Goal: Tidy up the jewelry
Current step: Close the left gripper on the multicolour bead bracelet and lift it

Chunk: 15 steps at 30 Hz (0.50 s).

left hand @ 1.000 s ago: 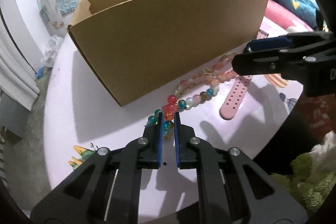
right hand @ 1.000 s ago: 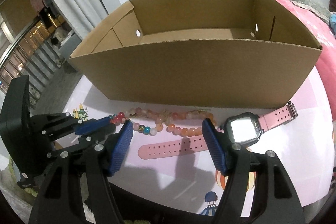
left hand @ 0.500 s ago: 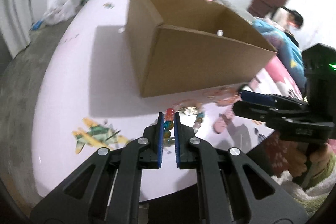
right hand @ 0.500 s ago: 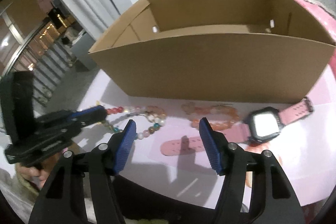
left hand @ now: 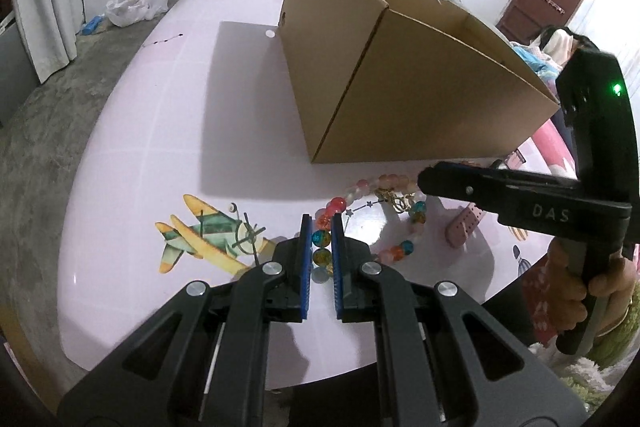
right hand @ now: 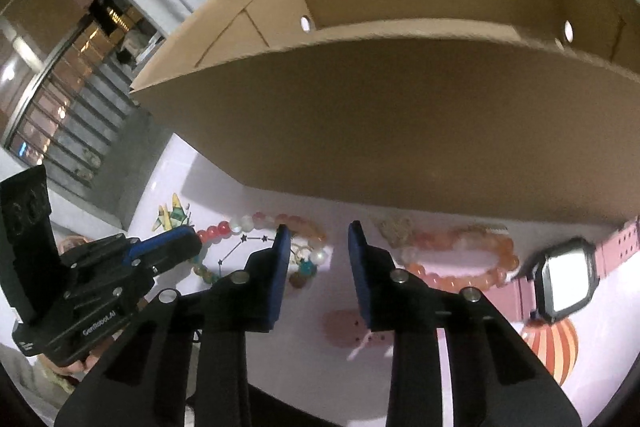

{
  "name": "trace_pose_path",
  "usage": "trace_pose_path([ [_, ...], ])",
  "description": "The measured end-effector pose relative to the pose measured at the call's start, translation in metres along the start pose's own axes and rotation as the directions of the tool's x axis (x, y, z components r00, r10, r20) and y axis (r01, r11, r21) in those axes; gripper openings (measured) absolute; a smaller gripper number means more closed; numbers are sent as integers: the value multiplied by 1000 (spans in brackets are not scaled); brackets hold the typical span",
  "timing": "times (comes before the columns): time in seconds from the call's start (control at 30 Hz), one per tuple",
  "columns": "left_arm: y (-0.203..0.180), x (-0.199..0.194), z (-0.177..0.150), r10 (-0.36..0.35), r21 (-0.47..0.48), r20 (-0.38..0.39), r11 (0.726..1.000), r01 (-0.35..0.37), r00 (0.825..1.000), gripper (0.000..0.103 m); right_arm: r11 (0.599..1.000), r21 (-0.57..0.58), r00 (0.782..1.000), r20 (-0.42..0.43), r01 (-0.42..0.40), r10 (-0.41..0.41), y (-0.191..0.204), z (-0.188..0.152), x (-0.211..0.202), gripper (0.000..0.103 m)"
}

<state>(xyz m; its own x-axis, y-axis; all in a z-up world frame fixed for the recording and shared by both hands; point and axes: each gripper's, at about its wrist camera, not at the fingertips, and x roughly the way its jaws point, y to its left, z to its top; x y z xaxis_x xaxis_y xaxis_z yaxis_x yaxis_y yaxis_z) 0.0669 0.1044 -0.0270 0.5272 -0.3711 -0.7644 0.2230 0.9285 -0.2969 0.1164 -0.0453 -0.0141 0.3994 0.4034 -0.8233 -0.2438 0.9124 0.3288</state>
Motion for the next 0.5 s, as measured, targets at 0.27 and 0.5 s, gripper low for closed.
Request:
trace_pose_path([
  [0.27,2,5,-1,-1,-14,-9,1000,1,1000,8,993,-96,997,-20,68,-71,15,2,15,18],
  [0.5,3,11,0,18,-12,-20,1000,-18,1000,8,977,-184,993,-25,108,-115,28,0,16,18],
])
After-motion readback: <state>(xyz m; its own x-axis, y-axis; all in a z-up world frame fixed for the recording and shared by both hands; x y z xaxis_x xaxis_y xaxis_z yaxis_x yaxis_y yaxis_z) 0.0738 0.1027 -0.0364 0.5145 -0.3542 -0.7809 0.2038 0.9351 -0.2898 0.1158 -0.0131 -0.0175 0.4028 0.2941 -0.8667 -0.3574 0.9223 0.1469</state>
